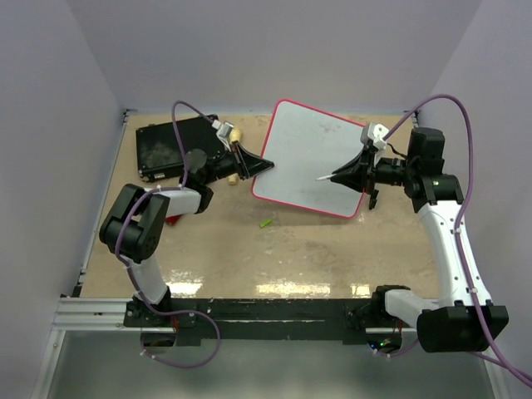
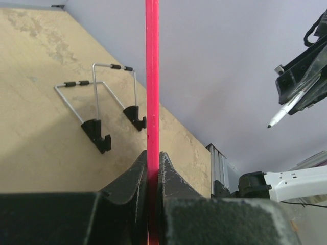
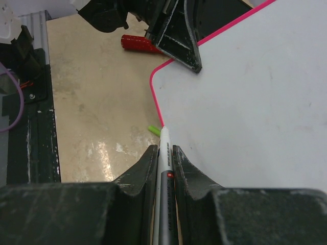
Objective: Write a sentence on the whiteboard
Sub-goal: Pick up the whiteboard from the whiteboard stand.
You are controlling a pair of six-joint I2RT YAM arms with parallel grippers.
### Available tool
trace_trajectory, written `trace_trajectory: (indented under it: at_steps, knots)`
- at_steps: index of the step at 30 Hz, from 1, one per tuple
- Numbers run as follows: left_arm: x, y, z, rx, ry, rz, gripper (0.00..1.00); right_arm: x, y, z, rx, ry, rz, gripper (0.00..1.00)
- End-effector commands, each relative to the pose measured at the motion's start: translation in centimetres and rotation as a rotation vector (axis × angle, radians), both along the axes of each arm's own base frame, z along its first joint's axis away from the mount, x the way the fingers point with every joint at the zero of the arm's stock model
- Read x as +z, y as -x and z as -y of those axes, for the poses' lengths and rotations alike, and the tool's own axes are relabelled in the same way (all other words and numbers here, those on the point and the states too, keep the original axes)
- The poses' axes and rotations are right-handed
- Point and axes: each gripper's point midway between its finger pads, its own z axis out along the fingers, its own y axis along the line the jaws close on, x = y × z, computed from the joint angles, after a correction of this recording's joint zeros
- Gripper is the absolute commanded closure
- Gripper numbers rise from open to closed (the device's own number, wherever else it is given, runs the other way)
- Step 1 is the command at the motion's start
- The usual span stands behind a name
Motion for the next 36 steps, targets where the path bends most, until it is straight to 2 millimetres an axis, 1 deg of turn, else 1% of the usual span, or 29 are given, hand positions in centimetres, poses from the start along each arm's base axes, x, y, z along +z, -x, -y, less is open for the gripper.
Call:
trace_trajectory:
  at_steps: [1,3,4,5,6,7,8,9,10,11,13,14,16,19,20,23,27,31,33,34,36]
  knots:
    - [8.2,3.1,-1.6,0.043,0.13,0.352,1.0,0.8,0.4,-0.3,0.032,-0.024,0.044,1.0]
    - [7.5,3.8,-1.9,0.044,0.117,0.329,1.0,0.5,0.4,-0.3,0.034,-0.028,0.039,1.0]
    - [8.0,4.4,-2.1,0.045,0.121,0.337,1.0,0.5,0.4,-0.3,0.033,-0.028,0.037,1.0]
    - [7.2,4.9,-2.3,0.047,0.113,0.318,1.0,0.4,0.3,-0.3,0.033,-0.029,0.037,1.0]
    - [7.1,5.2,-2.5,0.049,0.109,0.312,1.0,0.4,0.3,-0.3,0.035,-0.029,0.039,1.0]
    - [7.7,5.9,-2.8,0.051,0.115,0.321,1.0,0.3,0.3,-0.4,0.037,-0.03,0.036,1.0]
    - [6.9,6.3,-3.0,0.053,0.106,0.297,1.0,0.2,0.3,-0.4,0.038,-0.032,0.034,1.0]
    - [6.7,6.6,-3.1,0.054,0.105,0.282,1.0,0.1,0.3,-0.4,0.042,-0.034,0.033,1.0]
    - [7.0,7.0,-3.3,0.058,0.109,0.277,1.0,0.1,0.3,-0.4,0.042,-0.034,0.032,1.0]
    - [6.2,7.4,-3.4,0.058,0.103,0.246,1.0,-0.1,0.3,-0.4,0.044,-0.034,0.032,1.0]
    - [5.9,7.9,-3.8,0.063,0.113,0.203,1.0,-0.3,0.2,-0.4,0.043,-0.035,0.03,1.0]
    - [5.0,8.2,-3.9,0.068,0.108,0.17,1.0,-0.4,0.2,-0.4,0.043,-0.035,0.03,1.0]
    - [4.2,8.4,-4.3,0.085,0.118,0.113,1.0,-0.5,0.2,-0.5,0.046,-0.037,0.028,1.0]
    - [3.8,8.4,-4.5,0.099,0.144,0.059,1.0,-0.6,0.2,-0.5,0.049,-0.038,0.026,1.0]
    - [4.1,8.4,-4.5,0.096,0.158,0.05,1.0,-0.6,0.2,-0.5,0.047,-0.038,0.025,1.0]
    - [3.8,8.3,-4.5,0.097,0.165,0.02,1.0,-0.7,0.2,-0.5,0.047,-0.037,0.026,1.0]
    - [2.6,8.4,-4.5,0.096,0.147,-0.023,1.0,-0.9,0.1,-0.5,0.047,-0.037,0.023,1.0]
    - [1.5,8.4,-3.8,0.078,0.143,-0.064,1.0,-1.1,0.1,-0.5,0.047,-0.037,0.02,1.0]
    - [1.3,8.7,-3.2,0.058,0.149,-0.073,1.0,-1.2,0.1,-0.5,0.047,-0.037,0.02,1.0]
    - [1.0,8.4,-2.8,0.052,0.15,-0.086,1.0,-1.1,0.0,-0.5,0.047,-0.037,0.022,1.0]
    - [1.0,8.5,-2.3,0.035,0.159,-0.096,1.0,-1.3,0.0,-0.4,0.044,-0.037,0.019,1.0]
